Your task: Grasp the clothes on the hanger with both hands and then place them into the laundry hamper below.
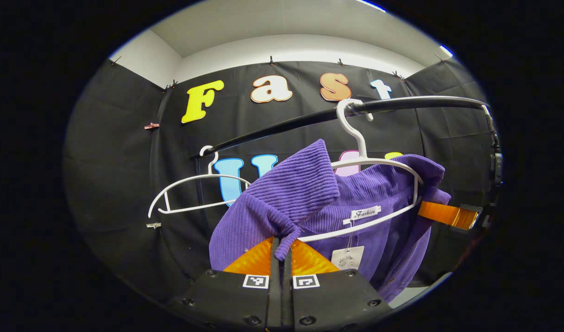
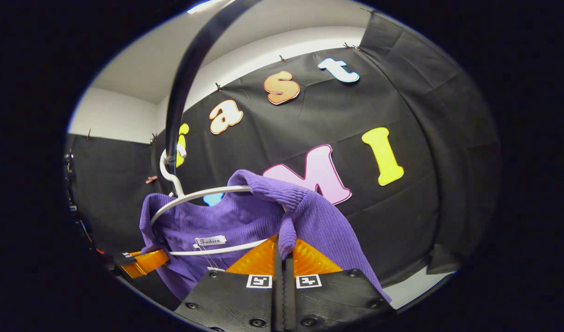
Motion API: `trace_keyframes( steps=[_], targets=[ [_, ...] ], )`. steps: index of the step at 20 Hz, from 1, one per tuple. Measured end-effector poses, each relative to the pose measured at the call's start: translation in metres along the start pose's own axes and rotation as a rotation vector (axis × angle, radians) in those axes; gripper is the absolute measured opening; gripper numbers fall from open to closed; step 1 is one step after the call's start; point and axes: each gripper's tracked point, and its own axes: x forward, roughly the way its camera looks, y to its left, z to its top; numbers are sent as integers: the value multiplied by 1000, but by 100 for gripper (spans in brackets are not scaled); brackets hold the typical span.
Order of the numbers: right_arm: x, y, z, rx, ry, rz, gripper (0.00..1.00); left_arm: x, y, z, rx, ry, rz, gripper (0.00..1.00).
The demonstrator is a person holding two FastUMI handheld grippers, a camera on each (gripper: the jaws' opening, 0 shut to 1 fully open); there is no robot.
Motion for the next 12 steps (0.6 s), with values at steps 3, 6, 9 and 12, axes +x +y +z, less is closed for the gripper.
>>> trace_keyframes(
  steps=[3,6,9,12],
  targets=[
    [4,-4,-1,49,19,27,4,-2,2,0,-8,7,-4,3],
    [11,-13,11,94,24,48,4,-2,5,3,-4,19,0,3],
    [12,-26,45,96,-41,33,4,-4,15,13,-7,15,16,3],
    [26,-48,65,128,-91,8,4,-1,27,31,-8,-5,32,3]
  ],
)
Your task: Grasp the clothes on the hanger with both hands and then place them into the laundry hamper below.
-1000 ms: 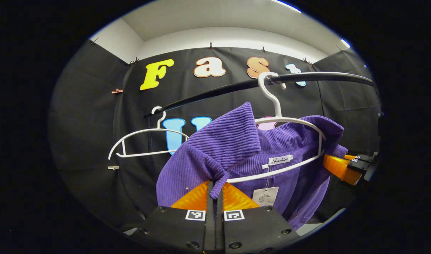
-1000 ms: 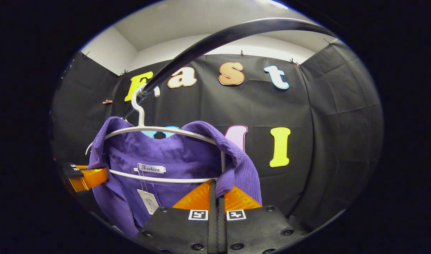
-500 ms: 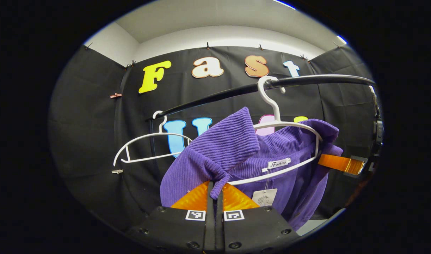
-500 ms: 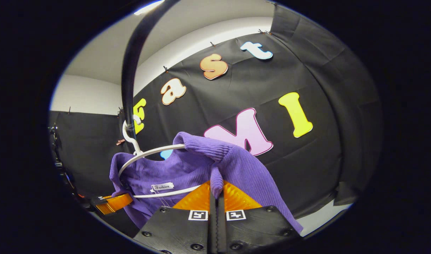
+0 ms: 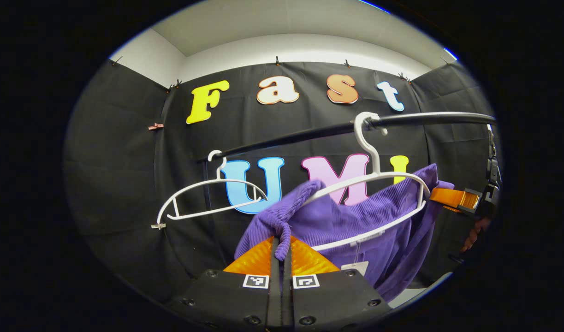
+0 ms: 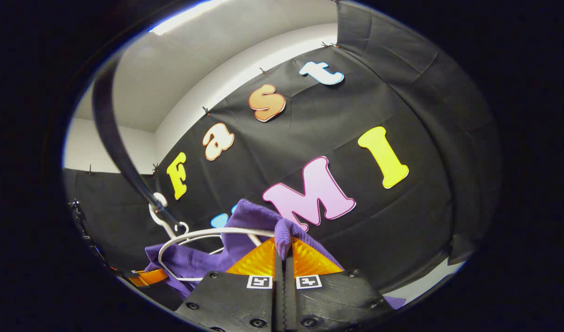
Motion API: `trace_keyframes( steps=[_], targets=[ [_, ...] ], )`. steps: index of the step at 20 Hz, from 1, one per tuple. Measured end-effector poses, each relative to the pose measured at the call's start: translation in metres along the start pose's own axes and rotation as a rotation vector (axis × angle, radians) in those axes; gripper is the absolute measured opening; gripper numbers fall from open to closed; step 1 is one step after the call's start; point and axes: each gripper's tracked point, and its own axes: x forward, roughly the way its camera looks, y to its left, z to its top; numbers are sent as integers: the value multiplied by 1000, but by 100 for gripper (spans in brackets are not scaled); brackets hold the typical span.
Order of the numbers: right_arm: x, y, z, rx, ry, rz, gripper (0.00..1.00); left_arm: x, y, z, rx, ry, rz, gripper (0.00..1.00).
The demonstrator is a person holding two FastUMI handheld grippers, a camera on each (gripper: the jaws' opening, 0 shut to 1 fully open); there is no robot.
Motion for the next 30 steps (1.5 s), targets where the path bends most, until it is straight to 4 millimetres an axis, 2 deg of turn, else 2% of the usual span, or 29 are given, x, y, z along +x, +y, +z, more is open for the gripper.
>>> trace_keyframes(
  steps=[2,5,7,10,12,15,17,20,25,26,27,30],
  targets=[
    [12,-16,4,-15,0,-33,4,7,8,4,0,-1,7,3],
    [25,-47,-13,-65,49,-108,4,19,18,-9,-7,50,12,5],
    [28,-65,-36,-68,112,-152,4,23,24,-24,-36,96,9,5],
    [12,-70,-79,-47,193,-158,4,19,33,-48,-67,142,24,5],
    [-6,-62,-104,-37,241,-142,4,14,42,-68,-70,182,43,5],
    [-32,-43,-129,-5,294,-113,4,0,57,-107,-90,252,57,5],
    [-48,-28,-140,-10,331,-94,4,-14,57,-132,-115,295,40,5],
    [-71,0,-148,-30,373,-58,4,-37,50,-156,-115,338,9,5],
    [-104,52,-158,-59,416,4,4,-60,5,-152,-116,351,-109,5],
    [-110,64,-160,-64,421,17,8,-64,-5,-148,-121,348,-139,5],
    [-114,73,-161,-74,426,28,4,-68,-16,-143,-123,345,-168,5],
    [-126,88,-170,-110,449,43,4,-81,-43,-138,-111,345,-243,5]
  ],
)
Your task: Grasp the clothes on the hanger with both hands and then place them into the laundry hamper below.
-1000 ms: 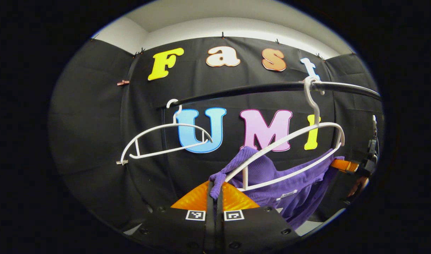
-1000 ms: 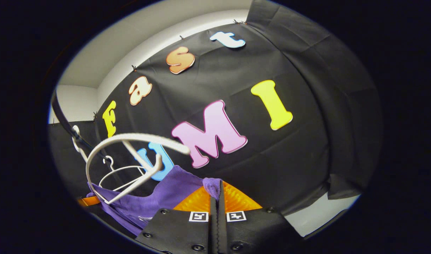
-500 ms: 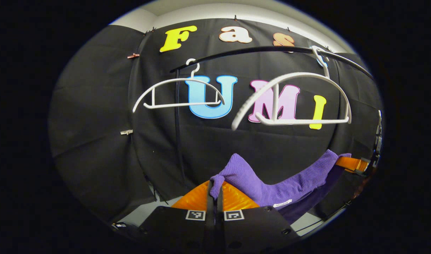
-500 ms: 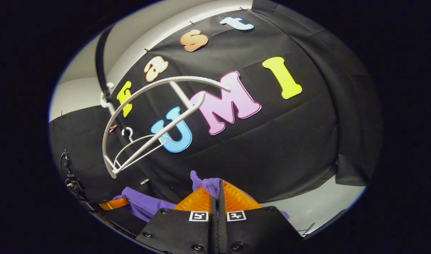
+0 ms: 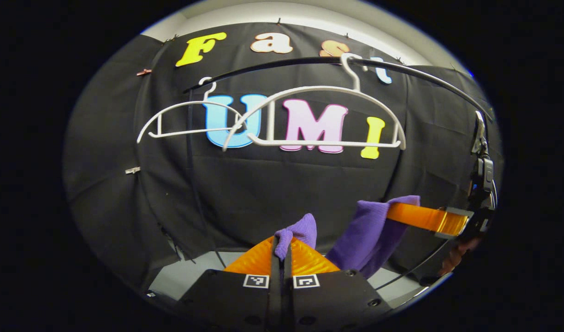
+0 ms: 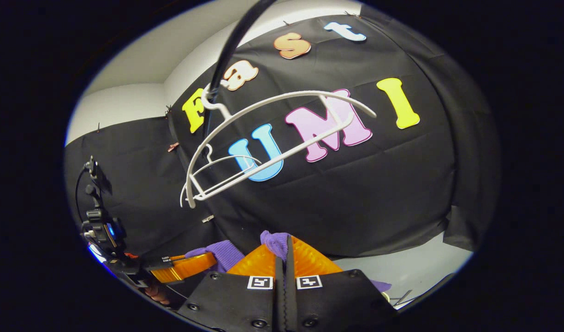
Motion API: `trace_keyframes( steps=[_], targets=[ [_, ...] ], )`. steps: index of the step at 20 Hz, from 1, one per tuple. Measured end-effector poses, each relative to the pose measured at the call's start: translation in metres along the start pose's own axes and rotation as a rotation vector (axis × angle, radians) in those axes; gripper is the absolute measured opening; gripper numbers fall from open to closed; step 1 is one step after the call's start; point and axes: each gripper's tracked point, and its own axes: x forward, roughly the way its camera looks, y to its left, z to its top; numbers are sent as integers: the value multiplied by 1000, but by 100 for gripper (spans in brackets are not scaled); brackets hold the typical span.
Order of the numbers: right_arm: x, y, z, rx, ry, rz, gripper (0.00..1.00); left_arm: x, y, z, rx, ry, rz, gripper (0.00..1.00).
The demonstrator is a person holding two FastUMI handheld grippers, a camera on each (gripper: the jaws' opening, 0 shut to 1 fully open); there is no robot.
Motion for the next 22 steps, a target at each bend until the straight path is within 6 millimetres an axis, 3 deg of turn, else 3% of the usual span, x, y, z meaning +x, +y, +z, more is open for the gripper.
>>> trace_keyframes(
  steps=[2,3,7,12,17,22],
  targets=[
    [-4,-2,-14,-35,34,-23,9,2,-14,-13,18,31,-47,5],
    [-4,-8,-25,-48,58,-41,4,6,-22,-26,22,52,-81,5],
    [-7,-46,-82,-78,183,-116,4,27,-38,-87,45,146,-163,5],
    [-5,-99,-156,-113,345,-210,5,58,-35,-169,4,323,-151,5],
    [-13,-139,-225,-160,515,-268,4,71,-27,-240,-77,539,-106,5],
    [-32,-170,-282,-133,687,-353,5,61,-29,-275,-115,708,-52,5]
  ],
)
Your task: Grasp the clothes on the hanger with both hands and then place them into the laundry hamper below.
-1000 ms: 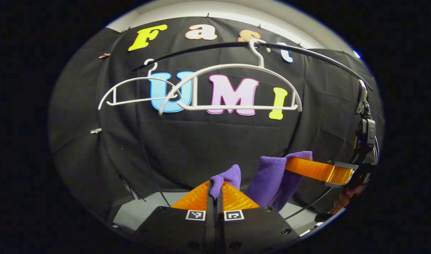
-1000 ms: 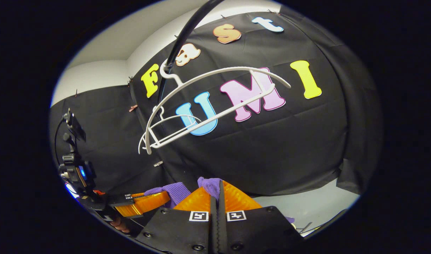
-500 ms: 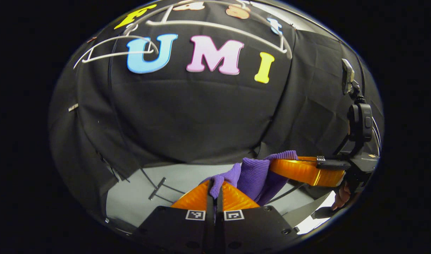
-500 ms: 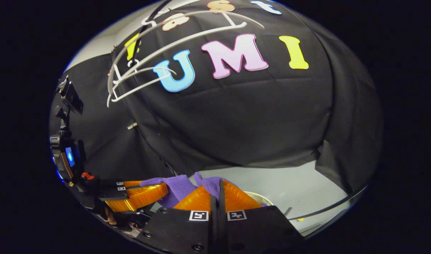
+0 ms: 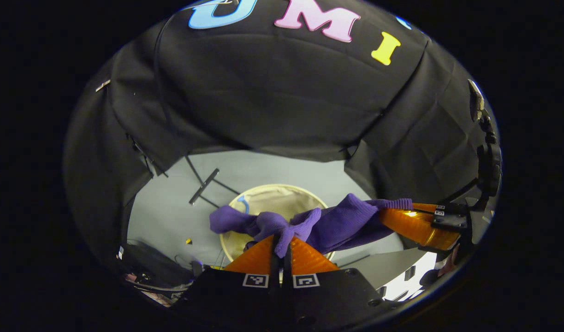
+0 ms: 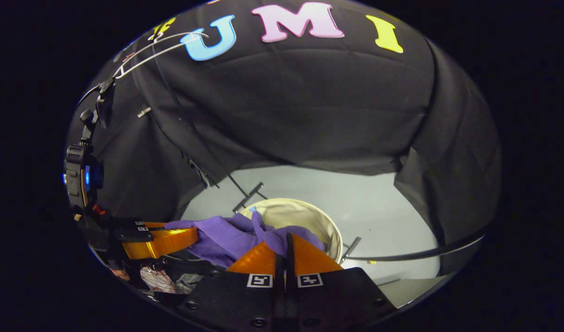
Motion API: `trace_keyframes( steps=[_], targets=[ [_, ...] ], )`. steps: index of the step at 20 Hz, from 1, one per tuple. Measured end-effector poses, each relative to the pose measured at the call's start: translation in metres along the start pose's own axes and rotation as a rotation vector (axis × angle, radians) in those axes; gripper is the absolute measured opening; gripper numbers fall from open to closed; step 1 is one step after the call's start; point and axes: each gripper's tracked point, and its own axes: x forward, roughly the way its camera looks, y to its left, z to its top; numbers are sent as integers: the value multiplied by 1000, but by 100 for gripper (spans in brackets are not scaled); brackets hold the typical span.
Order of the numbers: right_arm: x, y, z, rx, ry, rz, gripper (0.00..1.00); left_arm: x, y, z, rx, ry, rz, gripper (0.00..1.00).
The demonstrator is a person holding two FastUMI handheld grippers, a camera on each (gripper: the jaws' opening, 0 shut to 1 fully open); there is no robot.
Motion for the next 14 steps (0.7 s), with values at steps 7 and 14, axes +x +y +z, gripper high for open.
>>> trace_keyframes(
  steps=[7,14],
  targets=[
    [7,-22,-22,43,62,-54,5,8,0,-36,-6,110,11,6],
    [0,-30,-26,1,60,-106,99,10,5,-36,-12,102,46,89]
  ],
)
